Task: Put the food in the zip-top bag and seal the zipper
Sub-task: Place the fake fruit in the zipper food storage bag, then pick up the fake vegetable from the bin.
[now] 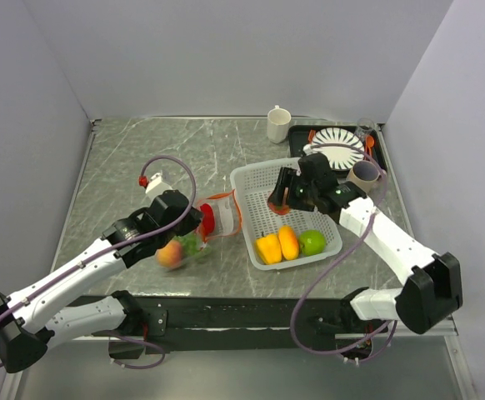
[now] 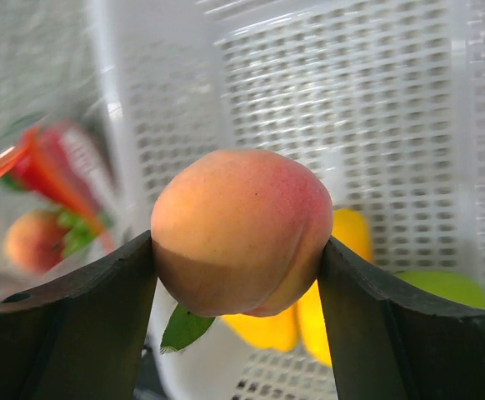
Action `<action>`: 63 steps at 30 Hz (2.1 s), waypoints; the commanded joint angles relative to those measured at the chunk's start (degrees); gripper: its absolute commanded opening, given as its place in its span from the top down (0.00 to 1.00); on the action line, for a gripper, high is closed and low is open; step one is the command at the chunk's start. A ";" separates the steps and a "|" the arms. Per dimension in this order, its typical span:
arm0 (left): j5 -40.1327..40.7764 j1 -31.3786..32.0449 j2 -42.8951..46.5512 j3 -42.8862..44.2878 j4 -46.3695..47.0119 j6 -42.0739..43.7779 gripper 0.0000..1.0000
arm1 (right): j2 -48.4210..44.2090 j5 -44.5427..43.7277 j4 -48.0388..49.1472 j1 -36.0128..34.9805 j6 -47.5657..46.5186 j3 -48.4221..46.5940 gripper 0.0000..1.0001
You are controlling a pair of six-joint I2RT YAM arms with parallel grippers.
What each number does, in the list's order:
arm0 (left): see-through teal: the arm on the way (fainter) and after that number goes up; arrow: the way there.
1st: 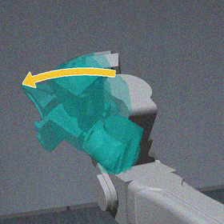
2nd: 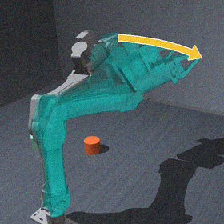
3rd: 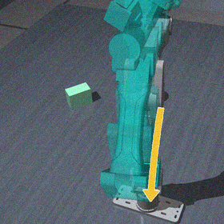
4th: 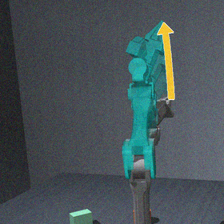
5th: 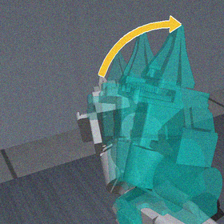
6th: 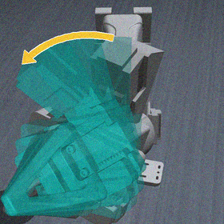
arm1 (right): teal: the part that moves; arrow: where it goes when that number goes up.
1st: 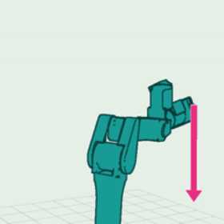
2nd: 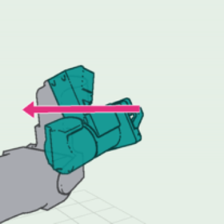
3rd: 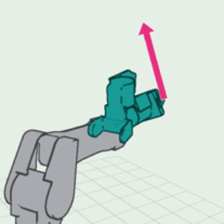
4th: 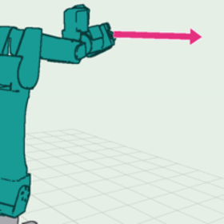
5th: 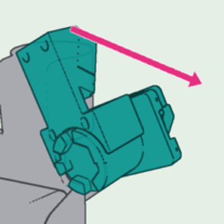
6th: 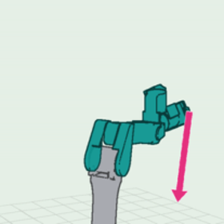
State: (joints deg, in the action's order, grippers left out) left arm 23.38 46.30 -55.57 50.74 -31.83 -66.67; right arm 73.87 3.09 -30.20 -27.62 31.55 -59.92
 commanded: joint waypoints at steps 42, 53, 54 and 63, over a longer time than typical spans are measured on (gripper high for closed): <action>-0.87 -0.25 4.07 -0.03 3.18 -0.47 0.99 | 5.68 -6.35 0.31 -20.28 1.41 -15.32 0.00; 0.36 -0.34 5.21 -0.63 1.34 -1.17 0.99 | 0.84 -12.51 -6.80 -12.48 5.19 -5.84 0.00; 0.27 -0.34 5.56 -1.08 1.42 -1.44 0.99 | 0.75 -12.32 -7.07 -12.20 4.75 -4.86 0.00; 0.00 -0.34 5.83 -1.52 1.60 -2.05 0.99 | -1.36 -1.35 -5.84 -12.37 0.01 3.93 0.00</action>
State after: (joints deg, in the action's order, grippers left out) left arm 22.81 46.19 -50.09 48.66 -31.99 -68.05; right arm 75.07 -3.20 -36.49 -39.55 33.93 -57.39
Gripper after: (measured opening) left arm 0.024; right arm 0.998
